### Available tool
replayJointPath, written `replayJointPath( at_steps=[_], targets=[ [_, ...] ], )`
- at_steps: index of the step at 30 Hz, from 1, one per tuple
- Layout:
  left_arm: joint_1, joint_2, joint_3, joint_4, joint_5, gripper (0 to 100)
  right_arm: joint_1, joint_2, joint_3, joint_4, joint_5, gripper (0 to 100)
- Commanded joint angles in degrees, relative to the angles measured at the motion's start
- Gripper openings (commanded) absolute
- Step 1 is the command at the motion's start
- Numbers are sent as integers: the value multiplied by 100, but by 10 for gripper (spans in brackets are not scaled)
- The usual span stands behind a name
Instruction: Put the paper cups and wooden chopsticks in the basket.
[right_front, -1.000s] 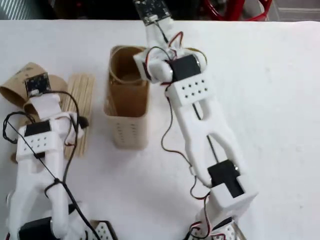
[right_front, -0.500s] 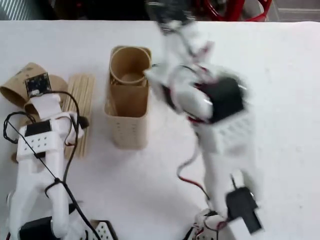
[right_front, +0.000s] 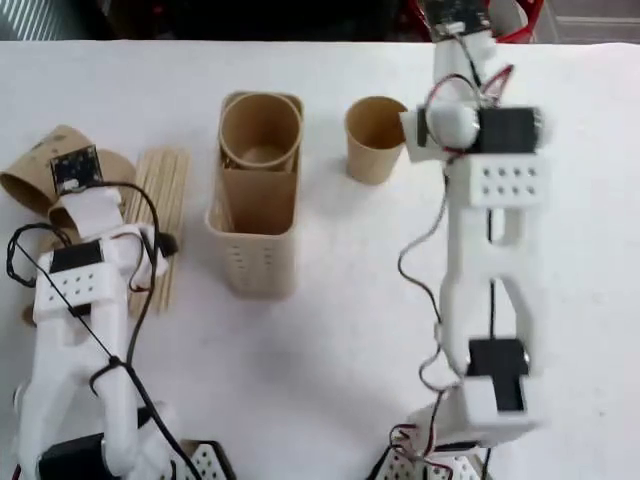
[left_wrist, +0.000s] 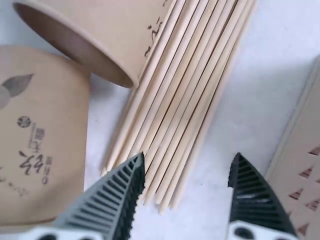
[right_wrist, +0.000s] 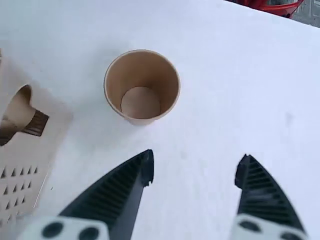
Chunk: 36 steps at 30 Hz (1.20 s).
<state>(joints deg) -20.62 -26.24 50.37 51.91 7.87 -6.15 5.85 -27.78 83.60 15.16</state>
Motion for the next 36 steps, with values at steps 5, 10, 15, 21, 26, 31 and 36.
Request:
replayJointPath(
  at_steps=[5,10,15,21,26,31,36],
  targets=[
    [48,-171,-18,-229,53,279,-31,1024,-26,-1191,53,269],
    [48,-171,-18,-246,53,278,4,1604,-26,-1859,53,269],
    [48,-171,-18,-246,53,278,-22,2123,-26,-2246,53,269],
    [48,-171,-18,-246,53,278,48,2747,-149,-2308,53,269],
    [48,-171,-18,-246,53,278,119,3125,-149,-2308,53,192],
    [48,-171,-9,-246,53,278,136,3090,-149,-2158,53,13],
    [48,-171,-9,-246,53,278,242,2352,-149,-1376,53,18]
  ],
)
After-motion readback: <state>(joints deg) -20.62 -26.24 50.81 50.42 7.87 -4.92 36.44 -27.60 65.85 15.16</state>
